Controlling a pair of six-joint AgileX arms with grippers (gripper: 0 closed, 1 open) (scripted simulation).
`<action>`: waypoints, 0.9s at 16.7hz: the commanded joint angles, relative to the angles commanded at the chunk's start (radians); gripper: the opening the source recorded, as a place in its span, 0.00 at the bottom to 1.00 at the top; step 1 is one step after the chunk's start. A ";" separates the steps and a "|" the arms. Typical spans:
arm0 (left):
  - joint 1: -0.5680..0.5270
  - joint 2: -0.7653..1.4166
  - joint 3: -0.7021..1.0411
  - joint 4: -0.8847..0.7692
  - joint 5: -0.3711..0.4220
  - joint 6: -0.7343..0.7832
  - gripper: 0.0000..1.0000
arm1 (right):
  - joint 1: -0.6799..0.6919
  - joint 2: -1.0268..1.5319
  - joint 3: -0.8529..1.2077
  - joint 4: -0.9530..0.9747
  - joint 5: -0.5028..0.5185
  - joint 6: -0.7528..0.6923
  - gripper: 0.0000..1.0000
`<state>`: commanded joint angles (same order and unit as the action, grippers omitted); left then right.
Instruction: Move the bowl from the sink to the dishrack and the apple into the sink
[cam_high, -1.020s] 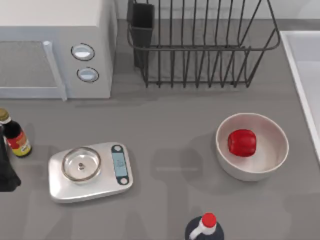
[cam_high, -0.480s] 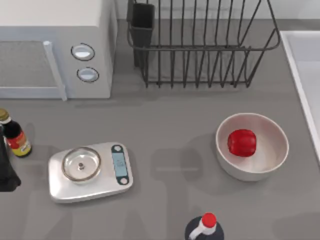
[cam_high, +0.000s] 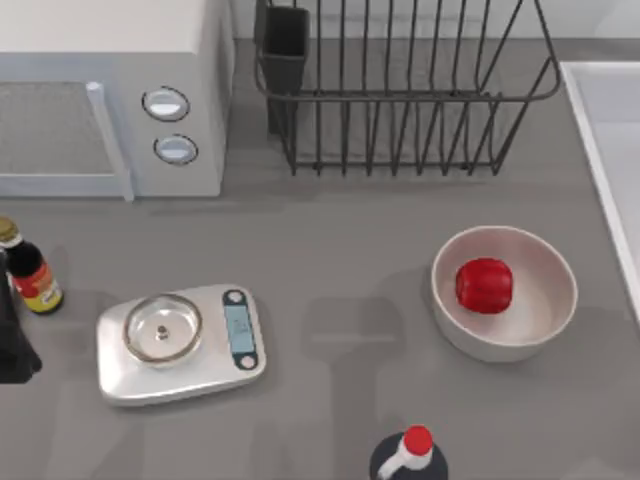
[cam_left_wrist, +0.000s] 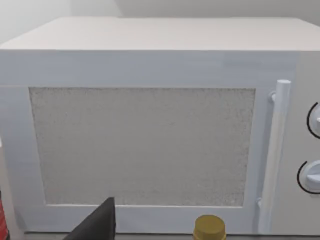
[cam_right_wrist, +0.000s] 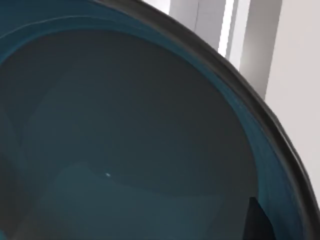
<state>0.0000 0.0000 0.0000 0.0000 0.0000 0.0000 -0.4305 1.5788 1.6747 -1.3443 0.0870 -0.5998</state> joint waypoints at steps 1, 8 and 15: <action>0.000 0.000 0.000 0.000 0.000 0.000 1.00 | 0.078 0.010 0.007 0.059 0.036 0.038 0.00; 0.000 0.000 0.000 0.000 0.000 0.000 1.00 | 0.626 0.067 0.031 0.561 0.327 0.320 0.00; 0.000 0.000 0.000 0.000 0.000 0.000 1.00 | 1.055 0.089 0.009 1.070 0.600 0.537 0.00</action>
<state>0.0000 0.0000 0.0000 0.0000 0.0000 0.0000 0.6240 1.6682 1.6837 -0.2747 0.6866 -0.0624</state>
